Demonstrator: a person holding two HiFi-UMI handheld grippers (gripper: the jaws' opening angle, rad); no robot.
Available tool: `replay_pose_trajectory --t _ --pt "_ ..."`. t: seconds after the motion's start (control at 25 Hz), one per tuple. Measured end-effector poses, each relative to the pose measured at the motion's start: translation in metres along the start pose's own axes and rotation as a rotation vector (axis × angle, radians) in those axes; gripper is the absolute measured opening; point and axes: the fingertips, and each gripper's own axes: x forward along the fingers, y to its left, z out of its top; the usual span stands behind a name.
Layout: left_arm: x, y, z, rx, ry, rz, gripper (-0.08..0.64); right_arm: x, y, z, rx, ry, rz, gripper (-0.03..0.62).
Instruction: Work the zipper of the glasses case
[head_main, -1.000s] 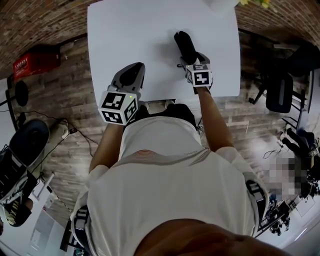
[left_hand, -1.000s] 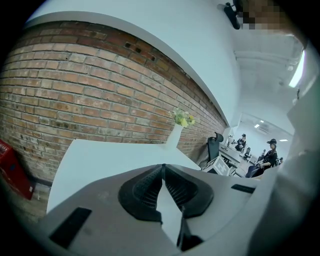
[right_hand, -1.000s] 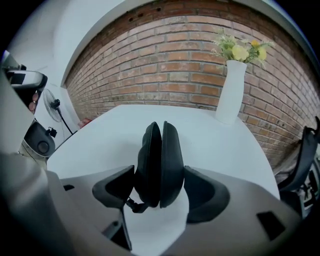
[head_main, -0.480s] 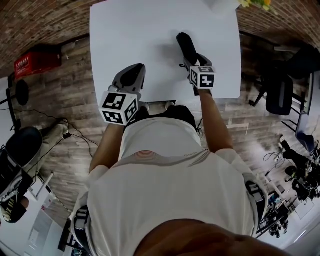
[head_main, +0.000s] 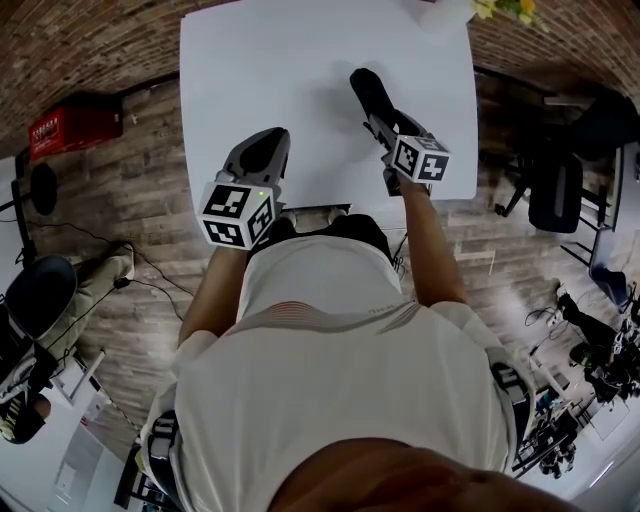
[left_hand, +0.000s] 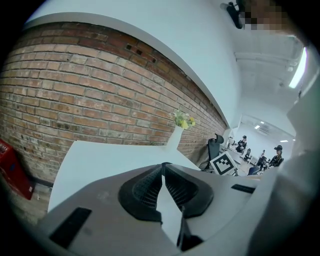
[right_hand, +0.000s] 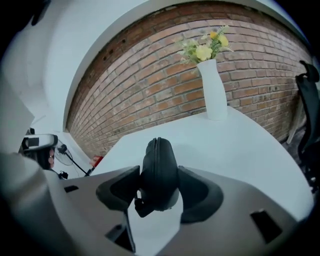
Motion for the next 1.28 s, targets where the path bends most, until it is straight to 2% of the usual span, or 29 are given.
replay_pose_trajectory --t 0.16,0.44,0.84,1.0,1.08,1.16,1.2,1.28 --pt "0.001 -0.003 0.008 0.002 -0.015 -0.010 0.029 -0.018 0.011 0.024 0.097 -0.069 0.075 0.291" --pt "-0.005 -0.009 0.041 0.017 -0.071 -0.036 0.029 -0.060 0.045 0.081 0.172 -0.218 0.230 0.290" --pt "-0.020 -0.031 0.101 0.060 -0.185 -0.114 0.029 -0.137 0.102 0.171 0.145 -0.440 0.476 0.290" --pt "-0.027 -0.044 0.114 0.051 -0.225 -0.152 0.030 -0.160 0.118 0.187 0.122 -0.475 0.543 0.290" --pt "-0.029 -0.051 0.119 0.011 -0.245 -0.206 0.031 -0.167 0.127 0.191 0.105 -0.473 0.577 0.290" --pt "-0.031 -0.059 0.126 -0.074 -0.268 -0.310 0.032 -0.168 0.134 0.191 0.124 -0.459 0.625 0.290" --pt "-0.032 -0.064 0.130 -0.116 -0.278 -0.373 0.059 -0.169 0.138 0.189 0.141 -0.448 0.653 0.290" --pt "-0.035 -0.075 0.138 -0.158 -0.286 -0.480 0.186 -0.172 0.148 0.186 0.155 -0.423 0.715 0.290"
